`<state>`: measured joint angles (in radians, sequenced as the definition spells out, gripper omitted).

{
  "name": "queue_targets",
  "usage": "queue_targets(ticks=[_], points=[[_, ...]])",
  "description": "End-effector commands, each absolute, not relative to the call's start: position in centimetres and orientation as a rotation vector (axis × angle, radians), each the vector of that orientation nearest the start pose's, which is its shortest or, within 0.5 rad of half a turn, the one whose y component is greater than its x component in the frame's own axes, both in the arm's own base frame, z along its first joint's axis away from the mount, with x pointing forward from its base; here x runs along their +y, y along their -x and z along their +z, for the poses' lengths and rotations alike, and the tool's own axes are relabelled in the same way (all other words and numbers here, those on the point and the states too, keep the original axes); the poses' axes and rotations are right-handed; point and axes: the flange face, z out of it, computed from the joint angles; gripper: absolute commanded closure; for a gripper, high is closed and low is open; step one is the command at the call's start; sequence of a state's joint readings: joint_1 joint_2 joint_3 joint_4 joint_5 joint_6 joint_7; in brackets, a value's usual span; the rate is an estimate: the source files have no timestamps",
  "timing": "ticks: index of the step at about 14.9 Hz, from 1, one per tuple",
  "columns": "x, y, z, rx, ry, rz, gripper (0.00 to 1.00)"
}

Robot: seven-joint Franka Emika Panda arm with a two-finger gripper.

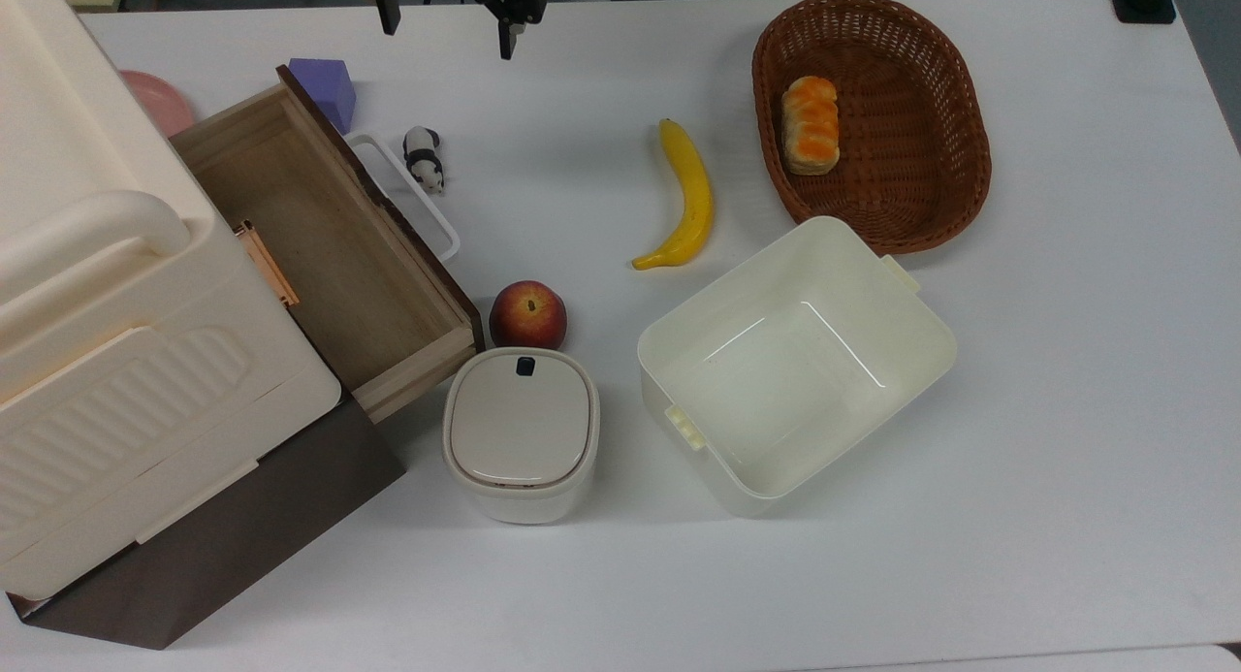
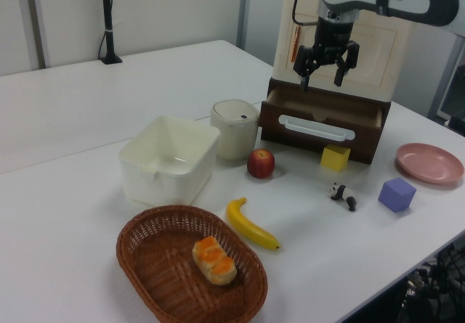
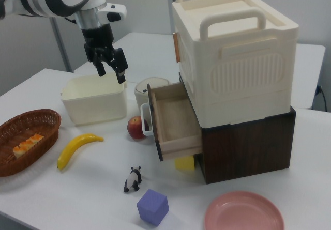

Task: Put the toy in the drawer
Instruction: 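Move the open gripper from above the white bin toward the panda toy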

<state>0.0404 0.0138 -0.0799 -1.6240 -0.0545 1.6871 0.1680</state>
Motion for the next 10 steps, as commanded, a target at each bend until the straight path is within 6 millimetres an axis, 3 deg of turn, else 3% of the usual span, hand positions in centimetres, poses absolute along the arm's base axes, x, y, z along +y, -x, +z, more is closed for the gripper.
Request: queue_targets(ticks=[1,10], points=[[-2.00,-56.05,60.62,0.232,3.166,-0.058,0.00],[-2.01,-55.99,60.48,0.222,3.159,-0.053,0.00]])
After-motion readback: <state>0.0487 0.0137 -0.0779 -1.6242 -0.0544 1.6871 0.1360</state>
